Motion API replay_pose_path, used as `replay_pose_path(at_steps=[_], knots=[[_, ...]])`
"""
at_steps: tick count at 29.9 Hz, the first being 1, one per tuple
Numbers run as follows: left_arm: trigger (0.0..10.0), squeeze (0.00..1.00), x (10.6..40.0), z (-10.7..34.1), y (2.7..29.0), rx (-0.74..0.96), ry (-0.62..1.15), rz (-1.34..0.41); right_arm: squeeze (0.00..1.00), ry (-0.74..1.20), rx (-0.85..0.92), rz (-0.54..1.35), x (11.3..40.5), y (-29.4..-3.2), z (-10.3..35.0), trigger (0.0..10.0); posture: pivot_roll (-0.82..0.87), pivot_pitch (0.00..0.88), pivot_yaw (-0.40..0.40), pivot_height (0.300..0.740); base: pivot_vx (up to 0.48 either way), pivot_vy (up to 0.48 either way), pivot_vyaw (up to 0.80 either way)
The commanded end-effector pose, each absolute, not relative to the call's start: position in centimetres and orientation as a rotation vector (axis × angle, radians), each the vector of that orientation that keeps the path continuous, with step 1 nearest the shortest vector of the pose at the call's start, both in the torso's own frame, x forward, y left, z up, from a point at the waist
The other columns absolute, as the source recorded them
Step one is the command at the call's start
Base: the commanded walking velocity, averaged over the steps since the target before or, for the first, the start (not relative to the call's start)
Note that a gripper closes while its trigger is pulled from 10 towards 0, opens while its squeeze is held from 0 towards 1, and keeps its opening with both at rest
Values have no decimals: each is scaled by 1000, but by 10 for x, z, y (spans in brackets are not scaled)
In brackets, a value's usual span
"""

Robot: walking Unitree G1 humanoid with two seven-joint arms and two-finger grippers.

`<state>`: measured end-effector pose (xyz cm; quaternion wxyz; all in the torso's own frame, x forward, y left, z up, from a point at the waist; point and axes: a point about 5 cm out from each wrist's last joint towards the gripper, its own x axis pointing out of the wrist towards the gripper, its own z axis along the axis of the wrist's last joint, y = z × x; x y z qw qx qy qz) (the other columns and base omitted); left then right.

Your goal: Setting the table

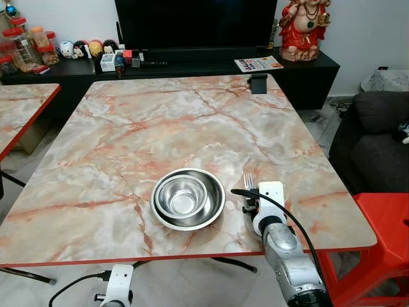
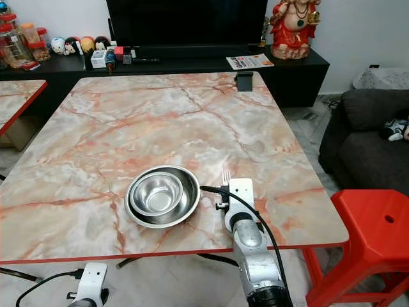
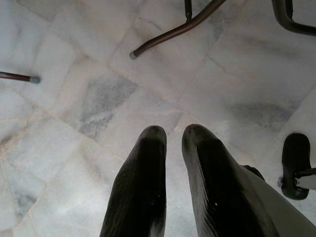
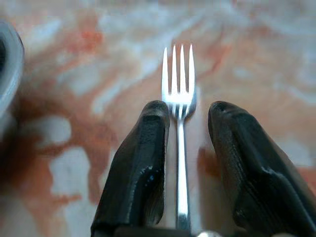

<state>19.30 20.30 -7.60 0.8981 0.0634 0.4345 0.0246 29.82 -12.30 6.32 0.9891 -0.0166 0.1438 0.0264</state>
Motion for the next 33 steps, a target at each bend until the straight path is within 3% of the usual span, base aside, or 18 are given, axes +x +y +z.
replay_pose_path(at_steps=[1,13,23,33], knots=[[10000,0,194,-75,203,134,902,42,0,173,-23,48,302,-123,81,10000,-30,0,18,740,0,0,0],[10000,0,202,-72,200,116,866,48,0,-103,-37,1,305,-135,114,10000,-33,0,22,740,0,0,0],[10000,0,199,-73,200,93,875,60,0,-122,-47,-4,306,-144,112,10000,-36,0,18,740,0,0,0],[10000,0,197,-75,197,103,882,45,0,-111,-61,-16,308,-149,109,10000,-43,0,19,740,0,322,0]])
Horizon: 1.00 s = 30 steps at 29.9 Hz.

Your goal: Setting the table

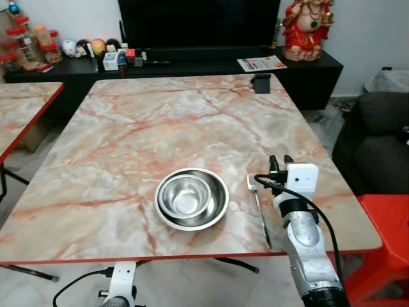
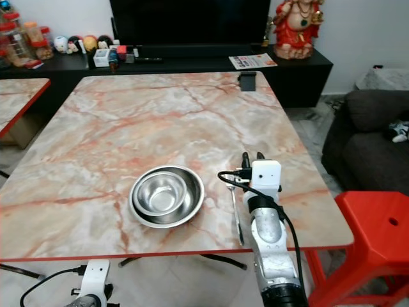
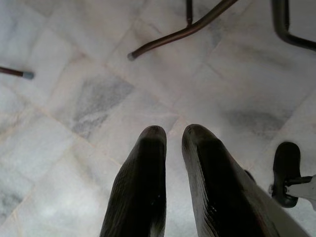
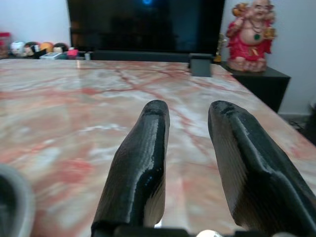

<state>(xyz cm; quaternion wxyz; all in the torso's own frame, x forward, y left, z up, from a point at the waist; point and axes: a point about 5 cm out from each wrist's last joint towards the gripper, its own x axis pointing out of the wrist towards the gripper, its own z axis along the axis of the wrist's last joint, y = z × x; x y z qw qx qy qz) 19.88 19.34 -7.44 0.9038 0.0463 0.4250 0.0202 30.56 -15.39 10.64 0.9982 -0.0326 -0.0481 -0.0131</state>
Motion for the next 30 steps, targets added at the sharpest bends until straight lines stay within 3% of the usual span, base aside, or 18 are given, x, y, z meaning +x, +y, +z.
replay_pose_path(at_steps=[1,12,30], knots=[[10000,0,197,-75,197,103,882,44,0,-113,-60,-19,308,-150,110,10000,-44,0,19,740,0,345,0],[10000,0,199,-73,198,113,880,35,0,-166,-142,-142,303,-165,117,10000,-55,0,32,740,0,349,0],[10000,0,199,-73,201,104,876,56,0,-185,-131,-126,305,-158,121,10000,-34,0,26,740,0,351,0]])
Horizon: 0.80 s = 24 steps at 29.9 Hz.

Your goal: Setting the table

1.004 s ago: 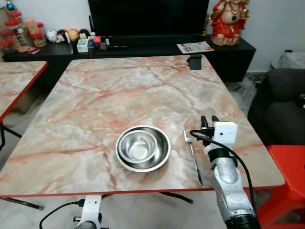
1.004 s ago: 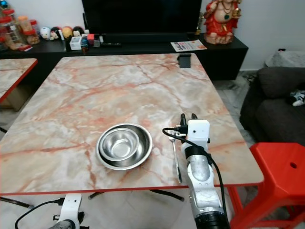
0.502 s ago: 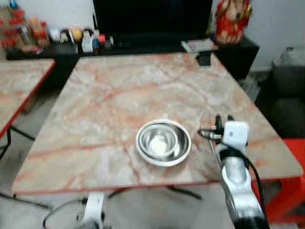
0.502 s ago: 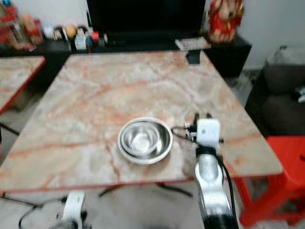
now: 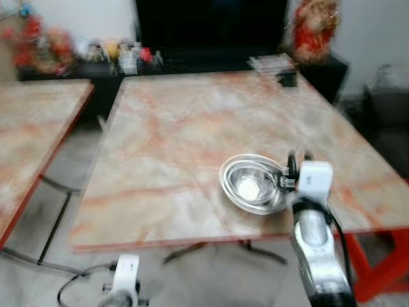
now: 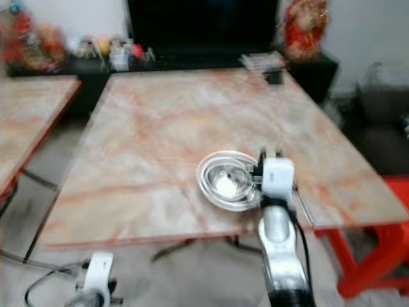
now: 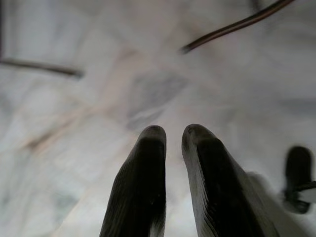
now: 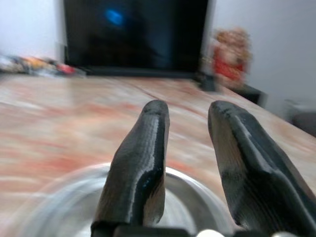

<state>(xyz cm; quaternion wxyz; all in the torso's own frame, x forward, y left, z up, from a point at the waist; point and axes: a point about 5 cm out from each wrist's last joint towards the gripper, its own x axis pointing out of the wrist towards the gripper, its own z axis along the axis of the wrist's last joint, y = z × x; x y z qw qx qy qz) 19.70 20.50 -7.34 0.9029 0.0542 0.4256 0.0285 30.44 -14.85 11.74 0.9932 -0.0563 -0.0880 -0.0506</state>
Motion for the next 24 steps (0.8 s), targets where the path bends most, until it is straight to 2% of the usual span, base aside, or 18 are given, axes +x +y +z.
replay_pose_path(at_steps=[1,12,24], knots=[[10000,0,199,-73,201,103,876,57,0,-186,-130,-125,305,-157,121,10000,-35,0,27,740,0,352,0],[10000,0,201,-72,200,101,870,58,0,-229,-122,-117,307,-156,131,10000,-36,0,25,740,0,353,0],[10000,0,200,-73,199,98,873,61,0,-179,-119,-63,306,-150,119,10000,-32,0,22,740,0,358,0]])
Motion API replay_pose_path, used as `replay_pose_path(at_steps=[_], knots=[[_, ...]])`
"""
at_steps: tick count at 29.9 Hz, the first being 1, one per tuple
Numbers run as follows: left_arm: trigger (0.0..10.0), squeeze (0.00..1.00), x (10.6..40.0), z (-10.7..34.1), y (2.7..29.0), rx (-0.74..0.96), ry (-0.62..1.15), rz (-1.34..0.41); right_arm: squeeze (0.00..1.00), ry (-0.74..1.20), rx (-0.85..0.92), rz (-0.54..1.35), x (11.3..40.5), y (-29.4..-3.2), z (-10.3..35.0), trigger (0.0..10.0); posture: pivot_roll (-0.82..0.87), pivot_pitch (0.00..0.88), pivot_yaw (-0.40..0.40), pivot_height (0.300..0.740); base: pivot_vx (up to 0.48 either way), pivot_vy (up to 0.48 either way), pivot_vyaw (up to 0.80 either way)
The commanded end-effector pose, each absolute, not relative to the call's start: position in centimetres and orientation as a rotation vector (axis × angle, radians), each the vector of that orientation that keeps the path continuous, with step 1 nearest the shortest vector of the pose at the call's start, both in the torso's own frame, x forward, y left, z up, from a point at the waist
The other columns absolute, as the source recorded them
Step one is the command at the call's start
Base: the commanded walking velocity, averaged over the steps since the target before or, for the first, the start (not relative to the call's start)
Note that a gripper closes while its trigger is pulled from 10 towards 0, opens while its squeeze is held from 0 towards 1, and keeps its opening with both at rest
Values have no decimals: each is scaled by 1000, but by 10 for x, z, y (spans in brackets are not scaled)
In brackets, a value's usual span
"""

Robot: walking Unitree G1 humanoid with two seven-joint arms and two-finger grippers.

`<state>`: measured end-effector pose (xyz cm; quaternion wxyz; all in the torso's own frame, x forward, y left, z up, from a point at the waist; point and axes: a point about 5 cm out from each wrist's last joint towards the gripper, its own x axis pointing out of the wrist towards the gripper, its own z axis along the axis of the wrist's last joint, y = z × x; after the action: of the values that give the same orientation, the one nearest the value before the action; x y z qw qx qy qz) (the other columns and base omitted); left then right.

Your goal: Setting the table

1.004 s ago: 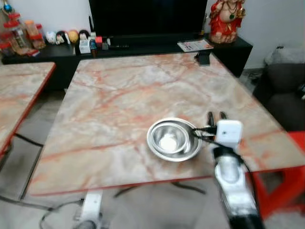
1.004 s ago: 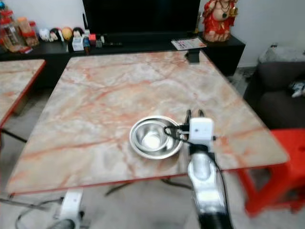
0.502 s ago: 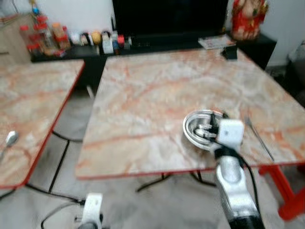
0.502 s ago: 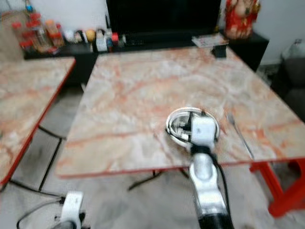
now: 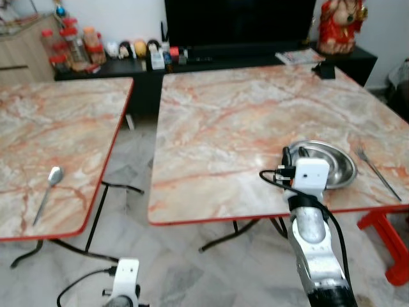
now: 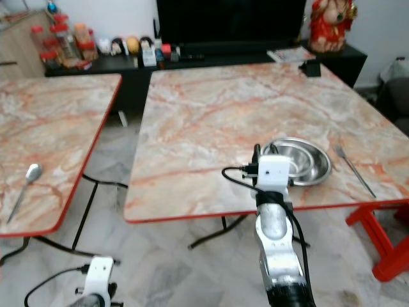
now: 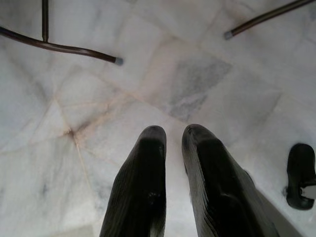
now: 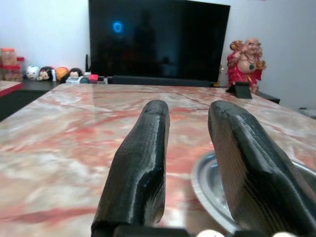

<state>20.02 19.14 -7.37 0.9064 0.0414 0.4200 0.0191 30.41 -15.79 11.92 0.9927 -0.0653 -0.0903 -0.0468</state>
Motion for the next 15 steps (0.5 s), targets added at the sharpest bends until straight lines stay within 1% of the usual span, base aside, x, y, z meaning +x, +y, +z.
replay_pose_path(at_steps=[1,15], knots=[[10000,0,200,-73,200,98,872,62,0,-174,-117,-58,305,-149,118,10000,-32,0,22,740,0,356,0],[10000,0,199,-73,200,99,875,61,0,-160,-128,-55,299,-153,110,10000,-31,0,19,740,0,358,0]])
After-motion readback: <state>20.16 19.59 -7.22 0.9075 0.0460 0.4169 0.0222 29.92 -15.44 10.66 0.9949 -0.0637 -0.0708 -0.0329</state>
